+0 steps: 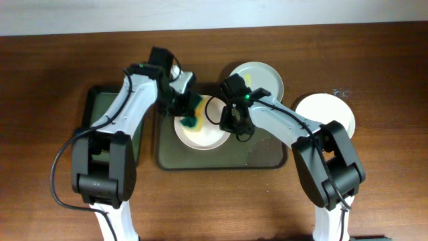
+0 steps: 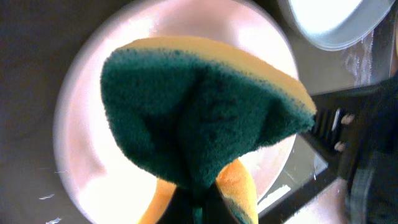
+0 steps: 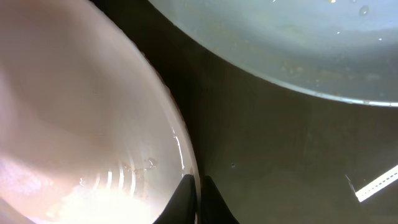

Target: Clean dirty plates on tray and stack at the side

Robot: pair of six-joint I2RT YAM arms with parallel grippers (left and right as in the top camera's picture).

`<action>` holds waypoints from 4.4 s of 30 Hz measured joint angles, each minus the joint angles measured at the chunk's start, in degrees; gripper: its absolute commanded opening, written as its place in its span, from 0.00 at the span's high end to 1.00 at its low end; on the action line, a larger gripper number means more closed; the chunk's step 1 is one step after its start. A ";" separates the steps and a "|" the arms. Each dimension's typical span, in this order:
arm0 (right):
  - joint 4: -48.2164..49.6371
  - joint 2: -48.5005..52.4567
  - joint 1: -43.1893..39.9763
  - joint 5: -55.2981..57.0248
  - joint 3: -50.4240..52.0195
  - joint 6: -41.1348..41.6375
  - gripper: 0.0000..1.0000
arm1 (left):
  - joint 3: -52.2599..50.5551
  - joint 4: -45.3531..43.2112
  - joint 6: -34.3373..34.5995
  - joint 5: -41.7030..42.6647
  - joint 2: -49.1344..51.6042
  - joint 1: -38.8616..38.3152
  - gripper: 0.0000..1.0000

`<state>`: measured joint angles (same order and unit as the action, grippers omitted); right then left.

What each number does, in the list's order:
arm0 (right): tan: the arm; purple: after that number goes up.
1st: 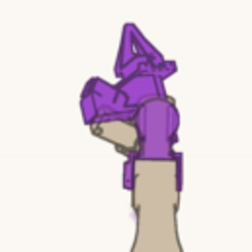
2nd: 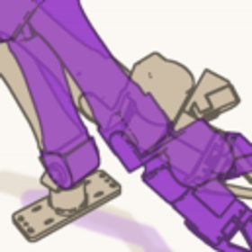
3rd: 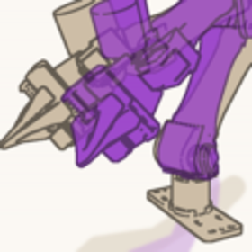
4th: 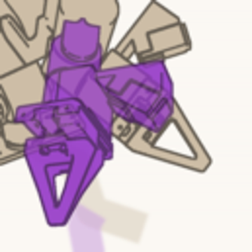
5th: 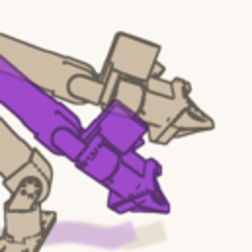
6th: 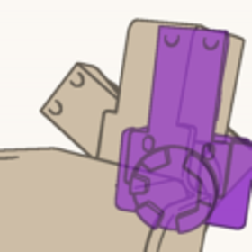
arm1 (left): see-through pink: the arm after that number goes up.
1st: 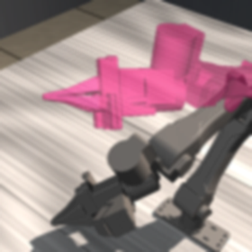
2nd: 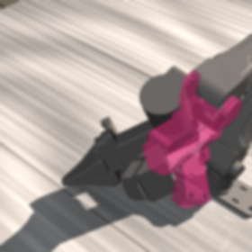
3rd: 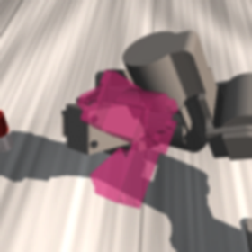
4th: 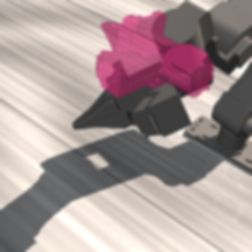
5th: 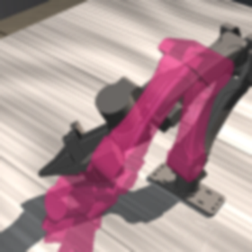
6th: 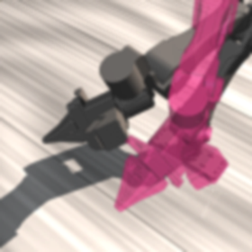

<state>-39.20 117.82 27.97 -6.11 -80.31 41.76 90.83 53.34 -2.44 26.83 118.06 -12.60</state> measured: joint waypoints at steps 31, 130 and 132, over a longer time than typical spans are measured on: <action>0.26 0.00 0.42 -0.85 -0.02 0.26 0.96 | -7.08 -29.70 16.87 -15.56 0.00 0.09 1.00; -7.15 -19.96 -40.15 -4.83 3.32 -21.22 0.45 | -1.44 -7.28 12.31 -20.48 -7.91 5.81 1.00; -4.68 -19.91 -35.71 -5.29 3.02 -19.39 0.46 | -1.44 -7.23 12.31 -20.46 -7.91 5.81 1.00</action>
<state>-43.88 97.91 -7.75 -11.40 -77.30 22.37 89.38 46.11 9.87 6.37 110.15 -6.79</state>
